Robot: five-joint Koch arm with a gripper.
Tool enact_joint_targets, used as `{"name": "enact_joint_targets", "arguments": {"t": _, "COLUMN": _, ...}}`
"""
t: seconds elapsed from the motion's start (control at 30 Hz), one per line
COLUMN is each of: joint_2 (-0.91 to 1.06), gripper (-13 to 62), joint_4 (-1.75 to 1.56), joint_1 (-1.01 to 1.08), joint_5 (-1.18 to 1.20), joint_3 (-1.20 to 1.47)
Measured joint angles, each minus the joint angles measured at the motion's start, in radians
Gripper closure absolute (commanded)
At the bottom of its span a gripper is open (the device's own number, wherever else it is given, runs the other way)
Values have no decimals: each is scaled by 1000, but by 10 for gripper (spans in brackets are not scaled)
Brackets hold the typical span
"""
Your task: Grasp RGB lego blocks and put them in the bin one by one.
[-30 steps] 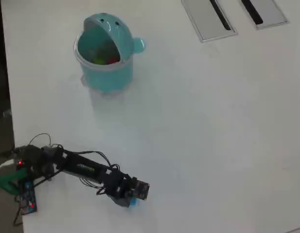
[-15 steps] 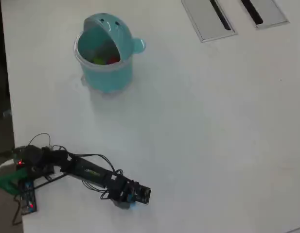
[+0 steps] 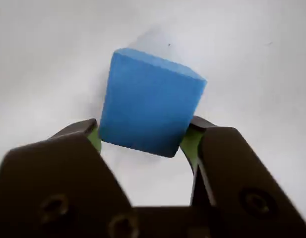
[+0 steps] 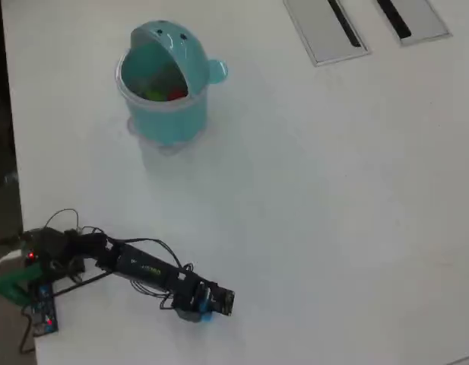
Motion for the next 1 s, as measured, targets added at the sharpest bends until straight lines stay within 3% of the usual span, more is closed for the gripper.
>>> {"name": "enact_joint_targets", "arguments": {"t": 0.17, "joint_2": 0, "gripper": 301, "joint_4": -60, "joint_1": -12, "joint_5": 61, "joint_3": 5}}
{"name": "enact_joint_targets", "arguments": {"t": 0.27, "joint_2": 0, "gripper": 374, "joint_4": -67, "joint_1": -17, "joint_5": 97, "joint_3": 5}}
{"name": "enact_joint_targets", "arguments": {"t": 0.37, "joint_2": -3, "gripper": 370, "joint_4": -101, "joint_1": -18, "joint_5": 163, "joint_3": -11}}
{"name": "enact_joint_targets", "arguments": {"t": 0.5, "joint_2": -6, "gripper": 284, "joint_4": -106, "joint_1": -18, "joint_5": 146, "joint_3": -11}}
{"name": "enact_joint_targets", "arguments": {"t": 0.8, "joint_2": -57, "gripper": 171, "joint_4": -124, "joint_1": -5, "joint_5": 40, "joint_3": -81}}
{"name": "enact_joint_targets", "arguments": {"t": 1.0, "joint_2": -149, "gripper": 152, "joint_4": -126, "joint_1": 20, "joint_5": -52, "joint_3": -235}}
